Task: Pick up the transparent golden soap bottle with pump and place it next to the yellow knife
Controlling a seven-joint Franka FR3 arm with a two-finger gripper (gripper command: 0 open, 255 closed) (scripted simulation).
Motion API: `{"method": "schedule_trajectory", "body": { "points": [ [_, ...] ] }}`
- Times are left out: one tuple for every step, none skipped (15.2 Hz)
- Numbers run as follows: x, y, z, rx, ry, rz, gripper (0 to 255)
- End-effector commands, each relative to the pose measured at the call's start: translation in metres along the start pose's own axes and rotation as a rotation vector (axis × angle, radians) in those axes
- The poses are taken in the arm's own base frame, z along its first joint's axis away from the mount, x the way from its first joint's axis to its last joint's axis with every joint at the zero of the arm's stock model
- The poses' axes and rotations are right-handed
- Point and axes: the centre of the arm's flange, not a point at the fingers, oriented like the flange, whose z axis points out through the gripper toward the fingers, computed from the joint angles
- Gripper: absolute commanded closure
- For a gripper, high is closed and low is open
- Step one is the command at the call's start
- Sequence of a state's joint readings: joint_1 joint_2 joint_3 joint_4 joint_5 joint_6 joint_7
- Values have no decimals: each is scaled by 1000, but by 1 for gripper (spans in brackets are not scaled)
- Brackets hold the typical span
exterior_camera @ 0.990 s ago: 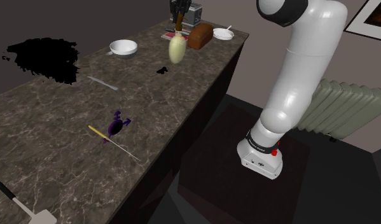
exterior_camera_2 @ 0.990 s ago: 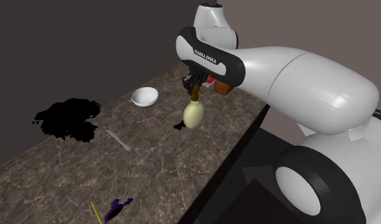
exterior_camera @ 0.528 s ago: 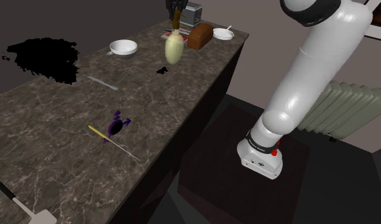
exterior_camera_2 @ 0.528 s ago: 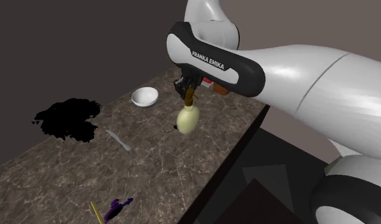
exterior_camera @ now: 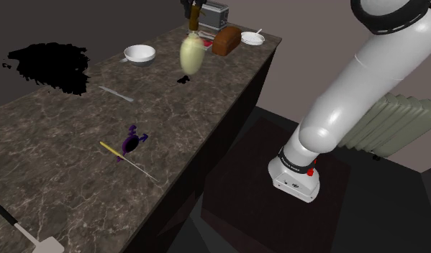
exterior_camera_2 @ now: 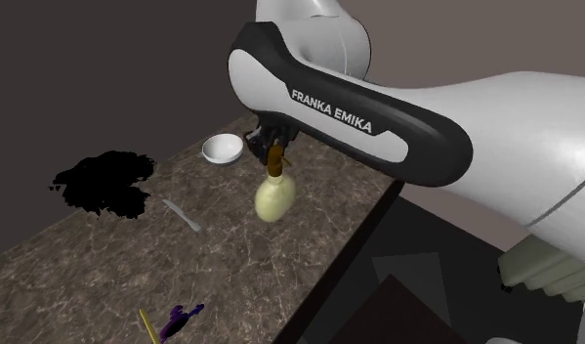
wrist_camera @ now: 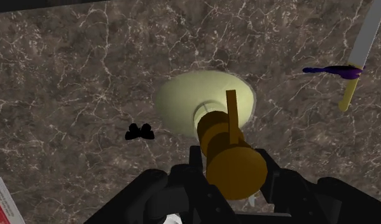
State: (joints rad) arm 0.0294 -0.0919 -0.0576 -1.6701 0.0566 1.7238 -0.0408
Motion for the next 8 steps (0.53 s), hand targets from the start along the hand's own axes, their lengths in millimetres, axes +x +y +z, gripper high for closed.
{"method": "schedule_trajectory", "body": {
  "points": [
    [-11, -23, -12, 0, 0, 1, 255],
    [-16, -34, -17, 0, 0, 1, 255],
    [-21, -45, -23, 0, 0, 1, 255],
    [-26, -56, -28, 0, 0, 1, 255],
    [-31, -66, -34, 0, 0, 1, 255],
    [-35, -77, -39, 0, 0, 1, 255],
    [-40, -88, -45, 0, 0, 1, 255],
    [-45, -99, -50, 0, 0, 1, 255]
  ]
}}
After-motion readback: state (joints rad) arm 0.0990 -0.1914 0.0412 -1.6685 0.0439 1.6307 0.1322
